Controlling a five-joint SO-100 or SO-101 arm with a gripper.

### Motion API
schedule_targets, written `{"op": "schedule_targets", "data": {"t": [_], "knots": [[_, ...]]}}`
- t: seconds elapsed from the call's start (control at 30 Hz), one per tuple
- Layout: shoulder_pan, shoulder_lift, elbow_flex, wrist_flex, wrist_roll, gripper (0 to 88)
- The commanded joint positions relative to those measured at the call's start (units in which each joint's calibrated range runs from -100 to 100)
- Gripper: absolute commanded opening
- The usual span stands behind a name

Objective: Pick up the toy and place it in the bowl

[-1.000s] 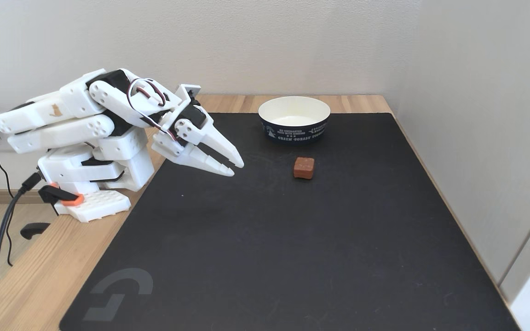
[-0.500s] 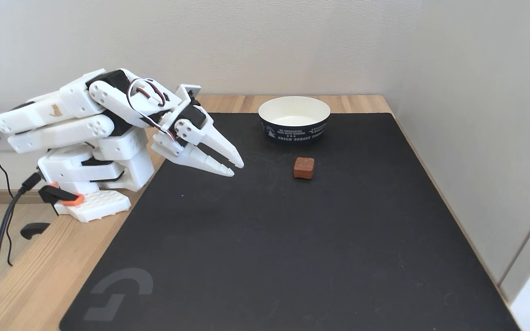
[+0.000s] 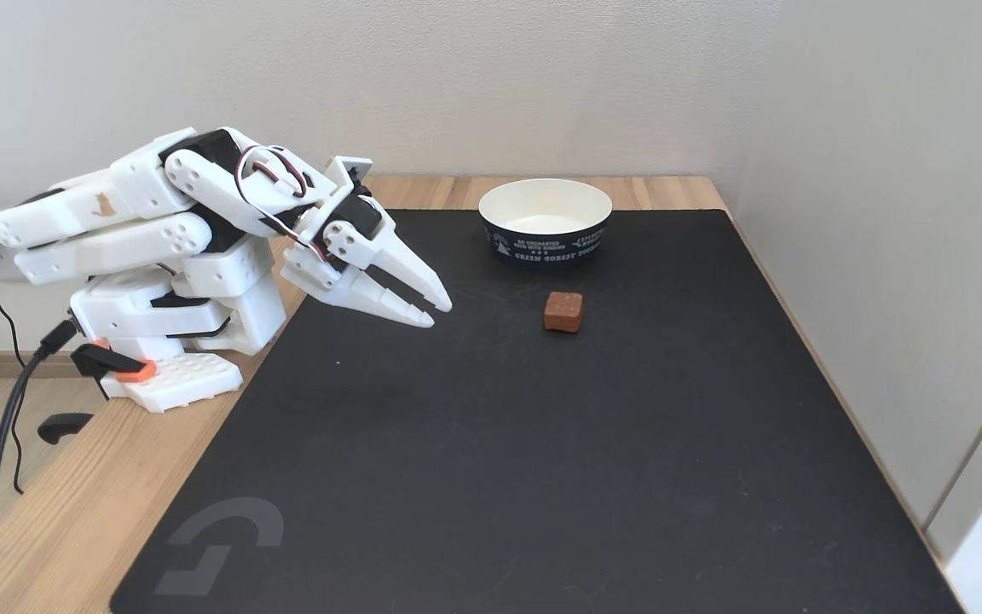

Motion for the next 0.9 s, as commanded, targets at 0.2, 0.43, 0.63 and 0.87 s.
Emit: {"op": "schedule_targets", "data": {"t": [0.2, 0.43, 0.63, 0.87], "knots": [[-0.6, -0.8, 0.6, -0.6, 2.4, 40.8], [-0.5, -0.8, 0.3, -0.3, 2.4, 44.2], [-0.5, 0.4, -7.2, 5.2, -2.2, 44.7], [-1.8, 24.4, -31.9, 10.2, -7.0, 44.4]]}}
